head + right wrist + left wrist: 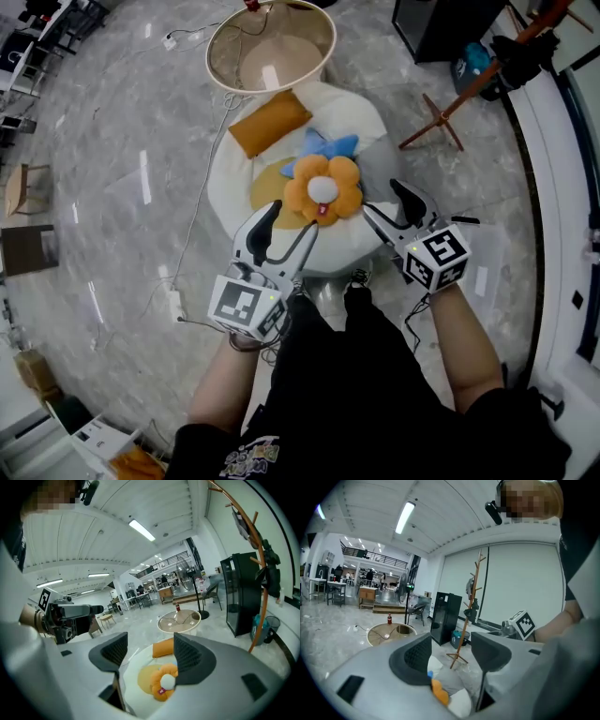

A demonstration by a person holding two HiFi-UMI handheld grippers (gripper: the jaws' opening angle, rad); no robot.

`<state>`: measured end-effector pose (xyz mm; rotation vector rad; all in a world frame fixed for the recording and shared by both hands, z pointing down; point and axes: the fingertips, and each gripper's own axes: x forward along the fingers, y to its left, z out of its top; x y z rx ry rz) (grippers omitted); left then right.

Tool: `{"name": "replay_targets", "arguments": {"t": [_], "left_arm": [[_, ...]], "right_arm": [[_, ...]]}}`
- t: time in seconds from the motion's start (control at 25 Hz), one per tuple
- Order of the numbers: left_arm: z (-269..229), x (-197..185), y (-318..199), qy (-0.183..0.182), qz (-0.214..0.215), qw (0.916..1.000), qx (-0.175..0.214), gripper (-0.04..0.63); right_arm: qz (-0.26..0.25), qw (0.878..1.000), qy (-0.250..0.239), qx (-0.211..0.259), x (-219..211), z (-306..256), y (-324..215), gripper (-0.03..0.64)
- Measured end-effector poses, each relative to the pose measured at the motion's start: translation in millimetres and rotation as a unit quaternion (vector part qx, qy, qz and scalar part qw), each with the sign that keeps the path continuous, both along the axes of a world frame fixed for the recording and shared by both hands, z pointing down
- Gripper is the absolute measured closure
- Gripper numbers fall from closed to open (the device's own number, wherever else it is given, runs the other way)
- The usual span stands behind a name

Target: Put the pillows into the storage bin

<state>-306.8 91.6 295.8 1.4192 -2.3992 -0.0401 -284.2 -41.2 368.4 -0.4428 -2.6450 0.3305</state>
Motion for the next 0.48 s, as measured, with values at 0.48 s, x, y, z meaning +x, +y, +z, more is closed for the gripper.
{"name": "replay_targets", "arguments": {"t": [0.48], "left_arm": [[105.5,-56.8,-12.0,0.047,0.034,0.9982,-0.015,0.341]], "right_arm": [[0.047,0.997,0.066,-0.019,-47.0,126.9,-0.6,0.265]]}}
